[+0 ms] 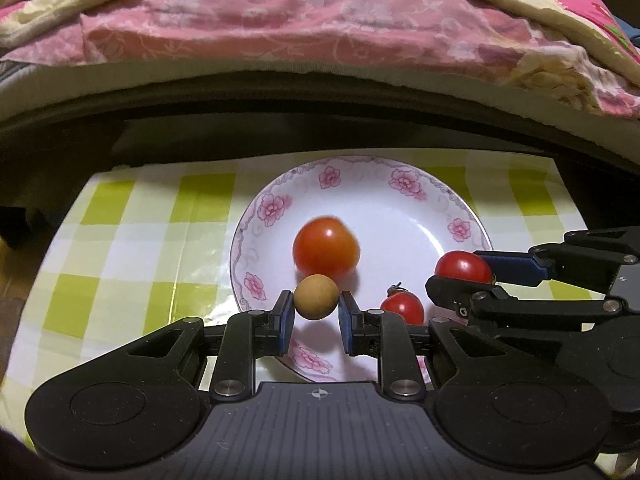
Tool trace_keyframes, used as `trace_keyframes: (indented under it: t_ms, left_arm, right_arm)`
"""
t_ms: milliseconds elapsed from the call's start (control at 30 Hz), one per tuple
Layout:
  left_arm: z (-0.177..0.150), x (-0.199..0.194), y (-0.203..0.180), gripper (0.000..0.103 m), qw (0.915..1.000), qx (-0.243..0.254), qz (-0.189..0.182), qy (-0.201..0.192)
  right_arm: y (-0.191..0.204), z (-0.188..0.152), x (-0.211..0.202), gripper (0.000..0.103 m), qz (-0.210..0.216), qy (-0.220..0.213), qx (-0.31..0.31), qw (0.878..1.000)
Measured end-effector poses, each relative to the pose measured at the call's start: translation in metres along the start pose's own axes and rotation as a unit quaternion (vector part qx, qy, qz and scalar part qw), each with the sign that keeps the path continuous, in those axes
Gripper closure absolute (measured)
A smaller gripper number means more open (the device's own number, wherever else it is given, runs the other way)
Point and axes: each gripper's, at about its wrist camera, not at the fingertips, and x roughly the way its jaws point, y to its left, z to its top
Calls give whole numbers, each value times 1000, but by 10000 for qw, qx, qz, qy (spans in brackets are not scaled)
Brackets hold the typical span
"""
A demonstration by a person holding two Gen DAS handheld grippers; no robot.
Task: Organize fruits
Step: 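Lower the longan and red tomato into the plate and open both grippers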
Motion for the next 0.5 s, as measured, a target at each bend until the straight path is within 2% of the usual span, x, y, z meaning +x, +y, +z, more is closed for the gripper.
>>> trace_keyframes:
  t_ms: [500]
  left_arm:
    - [1, 11, 3, 72, 9999, -26, 105, 51]
  right_arm:
    - [1, 3, 18, 68, 39, 12, -271, 9996]
